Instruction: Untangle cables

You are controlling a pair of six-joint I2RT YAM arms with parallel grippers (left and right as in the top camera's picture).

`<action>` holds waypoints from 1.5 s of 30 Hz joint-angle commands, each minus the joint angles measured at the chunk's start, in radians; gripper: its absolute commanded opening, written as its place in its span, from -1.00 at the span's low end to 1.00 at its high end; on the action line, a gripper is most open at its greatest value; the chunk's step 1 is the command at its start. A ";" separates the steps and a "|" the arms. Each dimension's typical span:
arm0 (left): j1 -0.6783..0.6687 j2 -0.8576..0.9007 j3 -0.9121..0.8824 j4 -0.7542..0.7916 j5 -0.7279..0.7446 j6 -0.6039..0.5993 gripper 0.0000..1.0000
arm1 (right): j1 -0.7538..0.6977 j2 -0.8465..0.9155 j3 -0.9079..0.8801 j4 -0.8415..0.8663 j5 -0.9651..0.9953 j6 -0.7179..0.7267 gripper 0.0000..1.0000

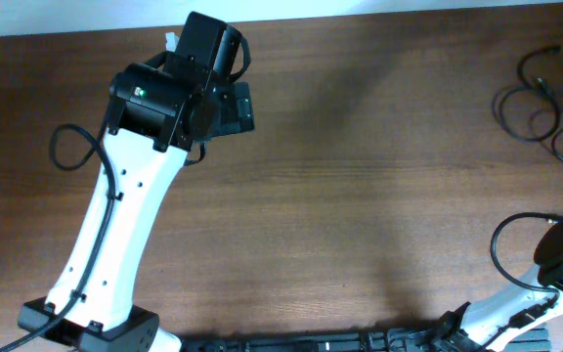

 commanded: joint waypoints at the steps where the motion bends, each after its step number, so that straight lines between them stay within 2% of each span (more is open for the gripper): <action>1: 0.003 -0.017 0.016 0.002 -0.007 -0.009 0.98 | 0.006 0.019 0.019 -0.063 -0.004 -0.078 0.97; 6: 0.003 -0.017 0.016 0.002 -0.007 -0.009 0.98 | 0.006 0.018 0.019 -0.217 -0.128 -0.213 1.00; 10: 0.003 -0.017 0.016 0.002 -0.007 -0.009 0.98 | 0.019 0.018 0.019 -0.372 -0.230 -0.231 0.87; 12: 0.003 -0.017 0.016 0.002 -0.007 -0.009 0.98 | 0.054 0.018 0.019 -0.463 -0.262 -0.314 0.71; 13: 0.003 -0.017 0.016 0.002 -0.007 -0.009 0.97 | 0.078 0.018 0.019 -0.507 -0.261 -0.352 0.68; 19: 0.003 -0.017 0.016 0.002 -0.007 -0.010 0.98 | 0.265 0.019 0.019 -0.658 -0.258 -0.462 0.70; 23: 0.003 -0.017 0.016 0.002 -0.007 -0.009 0.97 | 0.409 0.019 0.019 -0.676 -0.189 -0.462 0.71; 24: 0.003 -0.017 0.016 0.002 -0.007 -0.009 0.97 | 0.440 0.019 0.019 -0.677 -0.165 -0.462 0.97; 28: 0.003 -0.017 0.016 0.002 -0.008 -0.009 0.98 | 0.550 0.021 0.019 -0.676 -0.080 -0.462 0.98; 33: 0.003 -0.017 0.016 0.002 -0.007 -0.009 0.98 | 0.655 0.023 0.019 -0.676 -0.074 -0.461 0.97; 39: 0.003 -0.017 0.016 0.002 -0.007 -0.009 0.97 | 0.726 0.023 0.019 -0.675 -0.077 -0.461 0.97; 45: 0.003 -0.017 0.016 0.002 -0.007 -0.009 0.97 | 0.735 0.023 0.019 -0.675 -0.077 -0.461 0.97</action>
